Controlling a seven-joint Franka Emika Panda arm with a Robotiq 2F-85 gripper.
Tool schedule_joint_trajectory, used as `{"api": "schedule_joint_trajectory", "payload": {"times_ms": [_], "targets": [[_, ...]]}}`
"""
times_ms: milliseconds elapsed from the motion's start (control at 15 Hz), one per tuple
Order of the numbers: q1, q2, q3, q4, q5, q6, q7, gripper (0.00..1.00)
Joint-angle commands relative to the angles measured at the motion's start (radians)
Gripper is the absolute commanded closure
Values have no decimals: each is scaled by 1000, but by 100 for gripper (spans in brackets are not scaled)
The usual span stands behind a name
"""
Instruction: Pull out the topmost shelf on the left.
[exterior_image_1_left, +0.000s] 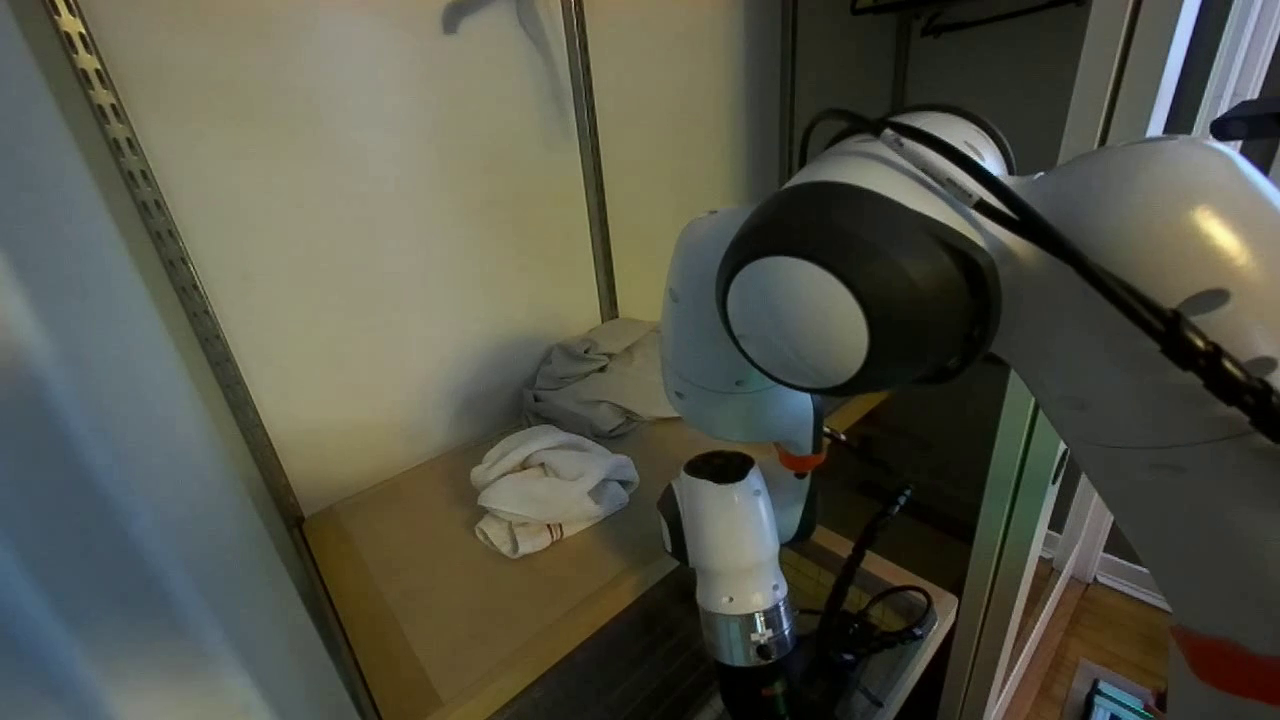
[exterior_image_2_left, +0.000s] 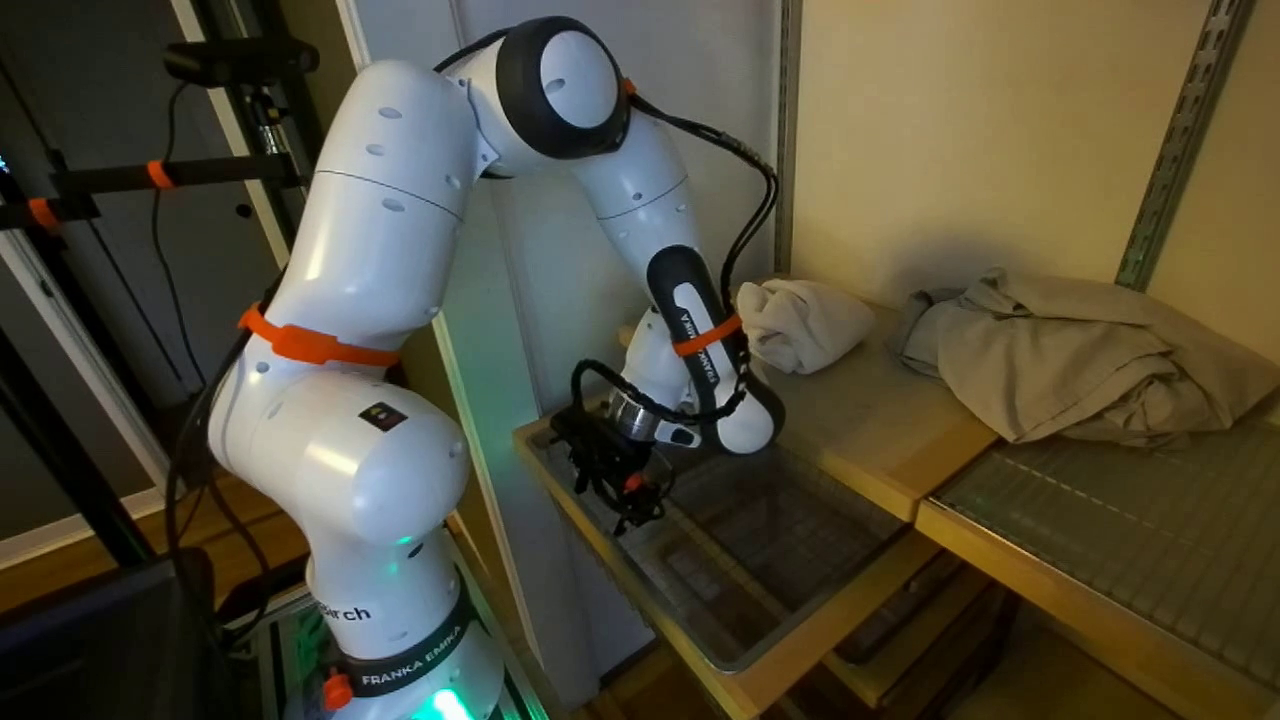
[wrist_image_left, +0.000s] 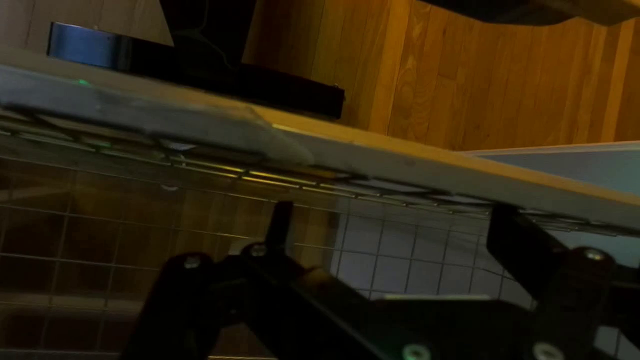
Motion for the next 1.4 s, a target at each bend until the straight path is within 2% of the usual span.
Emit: {"api": "schedule_joint_trajectory", "payload": {"times_ms": [0,600,867,1333], "targets": [[26,45,6,21,0,53,2,0],[115,93,-17,18,0,105,-33,0],[140,103,0,18,-12,144,-46,0],[162,89,-32,24,-10,120,-28,0]]}}
